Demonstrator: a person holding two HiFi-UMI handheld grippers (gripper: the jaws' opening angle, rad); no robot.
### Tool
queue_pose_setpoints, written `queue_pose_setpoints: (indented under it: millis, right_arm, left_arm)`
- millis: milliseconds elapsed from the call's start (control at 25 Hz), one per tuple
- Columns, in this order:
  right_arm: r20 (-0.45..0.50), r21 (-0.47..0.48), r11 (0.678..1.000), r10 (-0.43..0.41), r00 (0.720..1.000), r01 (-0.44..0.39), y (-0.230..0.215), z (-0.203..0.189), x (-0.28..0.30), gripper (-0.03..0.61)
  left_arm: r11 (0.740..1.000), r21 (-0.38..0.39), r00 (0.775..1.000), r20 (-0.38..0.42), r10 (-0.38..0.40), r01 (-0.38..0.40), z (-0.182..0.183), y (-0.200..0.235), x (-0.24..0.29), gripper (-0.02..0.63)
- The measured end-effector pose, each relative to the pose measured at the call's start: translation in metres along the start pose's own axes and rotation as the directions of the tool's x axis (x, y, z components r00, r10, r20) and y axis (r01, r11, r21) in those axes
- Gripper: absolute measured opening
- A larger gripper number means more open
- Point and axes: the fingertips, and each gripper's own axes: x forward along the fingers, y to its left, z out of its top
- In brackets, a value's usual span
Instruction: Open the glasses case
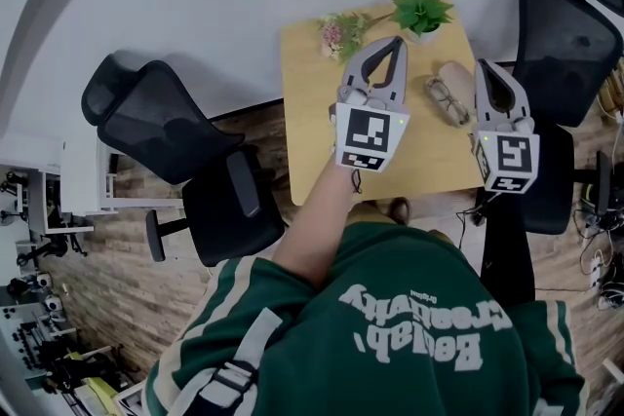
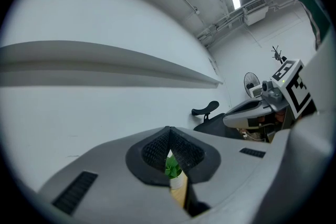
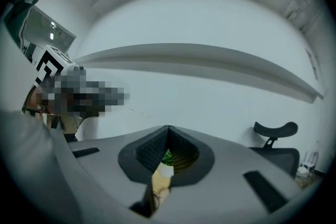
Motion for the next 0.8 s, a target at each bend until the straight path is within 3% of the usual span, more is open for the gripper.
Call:
queue_pose_setpoints:
  millis: [800]
  right_arm:
    - [0.013,-0.025,1.0,-0.012,1.0,0.012,-0.0025,0.0074,0.0031,0.006]
  left_arm:
    - [1.0,0.015,1.0,0.001,-0.022,0.022,0.0007,-0.0063,0.006,0.014]
